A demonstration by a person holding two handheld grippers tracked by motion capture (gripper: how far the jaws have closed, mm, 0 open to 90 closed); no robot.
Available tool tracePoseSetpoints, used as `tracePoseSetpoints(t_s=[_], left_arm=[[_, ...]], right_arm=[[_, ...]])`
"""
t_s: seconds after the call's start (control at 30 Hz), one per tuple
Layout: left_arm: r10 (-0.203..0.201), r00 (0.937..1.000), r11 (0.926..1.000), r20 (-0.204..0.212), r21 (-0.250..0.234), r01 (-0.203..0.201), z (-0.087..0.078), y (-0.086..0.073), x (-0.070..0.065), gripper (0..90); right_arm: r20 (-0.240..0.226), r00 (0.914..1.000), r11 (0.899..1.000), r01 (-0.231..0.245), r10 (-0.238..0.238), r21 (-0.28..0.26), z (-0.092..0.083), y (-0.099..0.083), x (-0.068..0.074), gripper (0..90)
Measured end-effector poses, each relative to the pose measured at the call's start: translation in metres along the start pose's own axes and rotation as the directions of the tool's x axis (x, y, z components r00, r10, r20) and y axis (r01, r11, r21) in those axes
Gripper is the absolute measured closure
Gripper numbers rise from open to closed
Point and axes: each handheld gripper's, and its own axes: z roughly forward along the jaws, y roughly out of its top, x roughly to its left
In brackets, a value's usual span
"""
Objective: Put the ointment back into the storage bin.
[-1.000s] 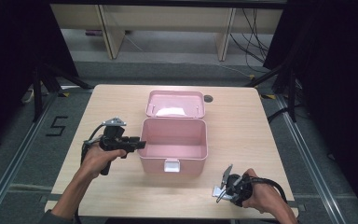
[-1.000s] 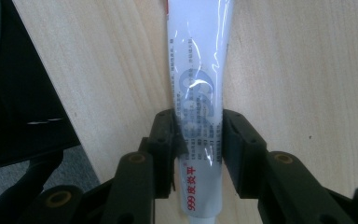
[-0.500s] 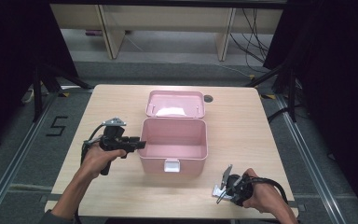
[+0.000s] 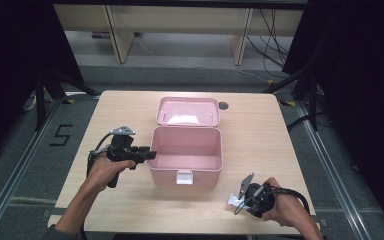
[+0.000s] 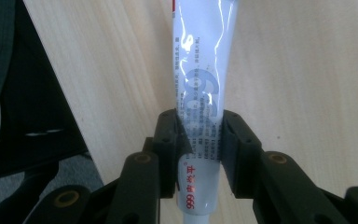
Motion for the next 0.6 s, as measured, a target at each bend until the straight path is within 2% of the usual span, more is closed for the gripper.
tracePoseSetpoints(t_s=[0.03, 0.17, 0.2, 0.27, 0.3, 0.33, 0.37, 0.4, 0.43, 0.47, 0.5, 0.57, 0.6], left_arm=[[0.0, 1.0, 1.0, 0.0, 0.0, 0.0, 0.0, 0.0, 0.0, 61.7], [0.001, 1.0, 1.0, -0.003, 0.0, -0.001, 0.0, 0.0, 0.0, 61.7], [0.001, 1.0, 1.0, -0.003, 0.0, -0.001, 0.0, 0.0, 0.0, 61.7], [0.003, 1.0, 1.0, -0.004, -0.001, -0.003, 0.0, 0.0, 0.0, 61.7], [0.003, 1.0, 1.0, -0.004, 0.0, -0.003, 0.0, 0.0, 0.0, 61.8], [0.003, 1.0, 1.0, -0.004, 0.0, -0.003, 0.0, 0.0, 0.0, 61.8], [0.003, 1.0, 1.0, -0.004, 0.0, -0.003, 0.0, 0.0, 0.0, 61.7], [0.003, 1.0, 1.0, -0.005, 0.001, -0.003, 0.0, 0.0, 0.0, 61.7], [0.004, 1.0, 1.0, -0.006, 0.0, -0.004, 0.0, 0.0, -0.001, 61.7], [0.004, 0.9999, 1.0, -0.01, 0.001, -0.004, 0.0, 0.0, -0.001, 61.7], [0.004, 1.0, 1.0, -0.008, 0.0, -0.004, 0.0, 0.0, -0.001, 61.7], [0.004, 1.0, 1.0, -0.005, 0.001, -0.004, 0.0, 0.0, -0.001, 61.7], [0.004, 0.9999, 1.0, -0.01, 0.001, -0.004, 0.0, 0.0, -0.001, 61.7]], right_arm=[[-0.019, 0.9998, 1.0, -0.001, 0.001, -0.014, -0.004, -0.001, -0.002, 70.2], [-0.014, 0.9999, 0.999, -0.003, 0.003, -0.044, -0.012, -0.004, -0.006, 70.2], [-0.005, 0.9992, 0.998, -0.041, 0.041, -0.042, -0.016, -0.005, -0.006, 70.2], [-0.014, 0.9996, 0.998, -0.024, 0.023, -0.057, -0.019, -0.006, -0.009, 70.2], [-0.015, 0.9987, 0.996, -0.05, 0.049, -0.068, -0.024, -0.008, -0.01, 70.2], [-0.015, 0.9987, 0.996, -0.05, 0.049, -0.068, -0.024, -0.008, -0.01, 70.2], [-0.01, 0.9999, 0.995, -0.013, 0.012, -0.103, -0.028, -0.009, -0.015, 70.2], [-0.01, 0.9999, 0.995, -0.013, 0.012, -0.103, -0.028, -0.009, -0.015, 70.2], [-0.014, 0.9985, 0.994, -0.053, 0.052, -0.099, -0.03, -0.009, -0.014, 70.2], [-0.013, 0.998, 0.993, -0.063, 0.062, -0.103, -0.032, -0.01, -0.015, 70.2], [0.013, 0.9982, 0.989, -0.055, 0.058, -0.137, -0.036, -0.01, -0.017, 70.2], [0.024, 0.9984, 0.987, -0.047, 0.051, -0.155, -0.039, -0.01, -0.019, 70.2], [0.028, 0.9965, 0.985, -0.074, 0.079, -0.158, -0.044, -0.01, -0.02, 70.2]])
